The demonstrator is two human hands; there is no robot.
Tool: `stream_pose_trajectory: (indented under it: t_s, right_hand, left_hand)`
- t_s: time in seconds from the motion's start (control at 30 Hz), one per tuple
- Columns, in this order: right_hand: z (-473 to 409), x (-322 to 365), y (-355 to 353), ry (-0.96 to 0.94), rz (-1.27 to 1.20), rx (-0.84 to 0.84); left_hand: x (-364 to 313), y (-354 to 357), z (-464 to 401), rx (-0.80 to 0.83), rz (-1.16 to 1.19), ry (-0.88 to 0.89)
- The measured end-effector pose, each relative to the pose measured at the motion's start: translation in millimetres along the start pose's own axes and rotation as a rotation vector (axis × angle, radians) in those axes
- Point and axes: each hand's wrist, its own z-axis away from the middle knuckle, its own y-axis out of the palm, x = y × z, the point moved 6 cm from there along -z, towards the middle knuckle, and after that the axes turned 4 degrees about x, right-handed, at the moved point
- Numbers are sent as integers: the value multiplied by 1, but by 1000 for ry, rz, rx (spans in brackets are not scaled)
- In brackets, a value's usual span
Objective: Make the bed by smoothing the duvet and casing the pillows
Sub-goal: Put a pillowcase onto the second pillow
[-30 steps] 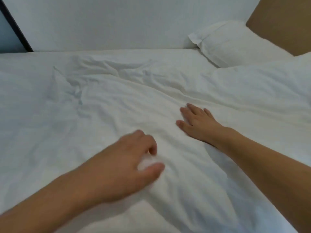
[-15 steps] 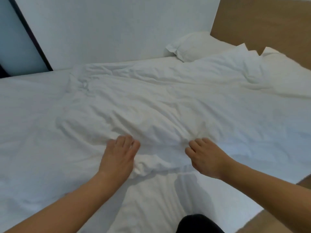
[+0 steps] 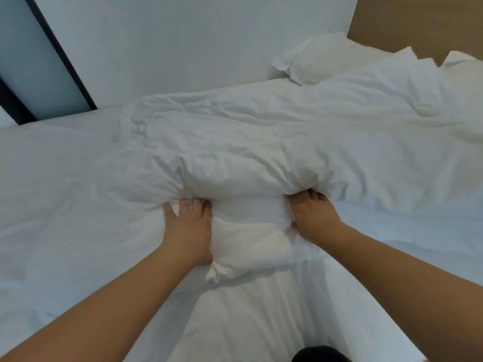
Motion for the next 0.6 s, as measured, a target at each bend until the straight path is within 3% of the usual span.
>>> stream_pose_trajectory:
  t_s: [0.07,0.17,0.27,0.43,0.53,0.6]
  right_hand:
    - [-10,5,11,-10,36,52]
    - [-27,9,22,-28,43,-81]
    - [-39,17,25,-67,48,-101]
    - [-37,28,21,-209,-3,-198]
    - [-36,29,7,-251,1,-148]
    - [-34,20,-7,-218,26,-14]
  left_hand:
    - [-13,-2,-3,-70,-90,14]
    - [-26,4,-1,-150,-87,-8]
    - [-20,18,-5,-213,-34,-11]
    - [-20,23,-32,-168,25,109]
    - [-23,6,-39,-103,74,152]
    - [-16,-5,-36,-94,90,103]
